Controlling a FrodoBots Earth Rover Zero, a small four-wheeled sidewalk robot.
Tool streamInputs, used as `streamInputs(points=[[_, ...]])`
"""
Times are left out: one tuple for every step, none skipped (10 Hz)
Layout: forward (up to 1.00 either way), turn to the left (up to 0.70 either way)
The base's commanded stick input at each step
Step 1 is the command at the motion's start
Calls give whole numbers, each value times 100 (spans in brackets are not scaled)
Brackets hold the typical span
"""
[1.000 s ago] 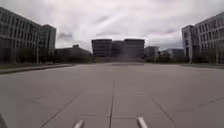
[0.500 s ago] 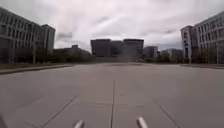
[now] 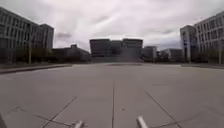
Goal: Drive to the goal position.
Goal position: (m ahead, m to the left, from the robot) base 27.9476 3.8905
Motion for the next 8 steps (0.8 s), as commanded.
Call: streamInputs(points=[[100, 0], [100, 0], [100, 0], [100, 0], [100, 10], [100, 37], [100, 39], [100, 40]])
